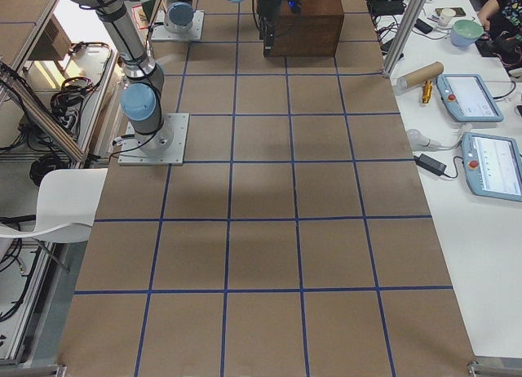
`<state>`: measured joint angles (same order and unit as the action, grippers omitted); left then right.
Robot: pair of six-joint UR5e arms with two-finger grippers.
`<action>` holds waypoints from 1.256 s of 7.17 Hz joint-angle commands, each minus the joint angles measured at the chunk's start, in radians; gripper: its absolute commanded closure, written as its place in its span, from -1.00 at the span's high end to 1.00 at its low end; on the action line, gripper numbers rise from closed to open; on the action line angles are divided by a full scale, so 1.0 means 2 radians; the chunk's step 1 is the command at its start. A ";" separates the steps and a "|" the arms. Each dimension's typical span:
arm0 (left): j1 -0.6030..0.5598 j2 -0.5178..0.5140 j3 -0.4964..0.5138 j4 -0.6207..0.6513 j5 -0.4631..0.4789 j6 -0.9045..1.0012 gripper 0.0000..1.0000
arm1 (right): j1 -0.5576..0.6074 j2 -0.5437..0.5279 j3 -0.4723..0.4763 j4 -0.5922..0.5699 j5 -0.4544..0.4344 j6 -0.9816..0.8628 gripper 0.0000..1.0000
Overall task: Open drawer and put corn inside
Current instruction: 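Lower the corn into the open drawer and open the left gripper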
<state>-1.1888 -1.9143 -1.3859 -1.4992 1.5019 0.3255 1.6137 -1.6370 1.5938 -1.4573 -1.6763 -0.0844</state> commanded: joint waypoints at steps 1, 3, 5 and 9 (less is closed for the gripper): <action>-0.004 0.012 0.002 -0.010 0.001 -0.003 1.00 | 0.000 0.000 0.000 0.000 0.001 0.000 1.00; -0.021 0.051 0.009 -0.078 -0.001 -0.038 1.00 | 0.000 -0.001 0.000 0.000 0.000 0.000 1.00; -0.093 0.094 0.008 -0.118 0.012 -0.110 1.00 | 0.000 -0.001 0.000 0.000 0.001 0.001 1.00; -0.184 0.138 -0.016 -0.104 0.024 -0.119 1.00 | 0.000 -0.001 0.000 0.000 0.001 0.001 1.00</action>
<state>-1.5223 -1.6542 -1.4026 -1.7255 1.5487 0.0892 1.6138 -1.6379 1.5938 -1.4573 -1.6753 -0.0833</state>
